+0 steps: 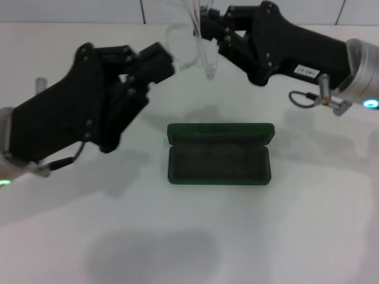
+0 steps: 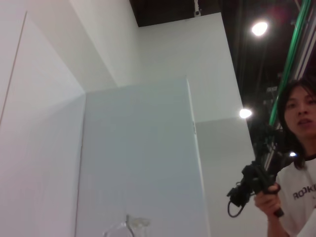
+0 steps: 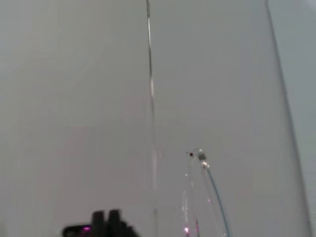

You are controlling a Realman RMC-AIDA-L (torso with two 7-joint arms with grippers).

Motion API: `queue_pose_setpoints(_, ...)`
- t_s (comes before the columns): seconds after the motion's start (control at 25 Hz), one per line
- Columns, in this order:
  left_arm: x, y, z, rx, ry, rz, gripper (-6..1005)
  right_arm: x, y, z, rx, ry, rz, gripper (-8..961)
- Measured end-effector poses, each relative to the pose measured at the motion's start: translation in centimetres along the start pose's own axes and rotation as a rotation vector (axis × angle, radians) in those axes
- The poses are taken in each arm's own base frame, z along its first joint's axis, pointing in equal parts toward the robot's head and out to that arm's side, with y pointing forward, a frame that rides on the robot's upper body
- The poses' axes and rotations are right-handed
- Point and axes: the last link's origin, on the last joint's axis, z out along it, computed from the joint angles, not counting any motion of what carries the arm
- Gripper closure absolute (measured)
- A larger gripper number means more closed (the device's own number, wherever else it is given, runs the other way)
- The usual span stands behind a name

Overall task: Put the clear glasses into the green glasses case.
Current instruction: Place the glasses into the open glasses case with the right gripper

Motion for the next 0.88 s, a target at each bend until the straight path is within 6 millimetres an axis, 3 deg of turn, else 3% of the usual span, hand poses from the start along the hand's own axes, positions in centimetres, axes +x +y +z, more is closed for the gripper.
queue_pose_setpoints(0.28,1.5,-0.2,-4.2,0.088,-0.085,0.007,931,-2.9,-1.2,0.1,-0.042,0.112,-0.067,898)
queue_pose_setpoints(0.6,1.9,-1.1,-7.5,0.230,-0.203,0.006,931,-5.7,-0.7,2.0,-0.069,0.589,-0.103,898)
queue_pose_setpoints(0.88,2.9,-1.2,-9.1,0.311,-0.198,0.051,931,-6.5,0.5,3.0,0.022,0.968,-0.063,898)
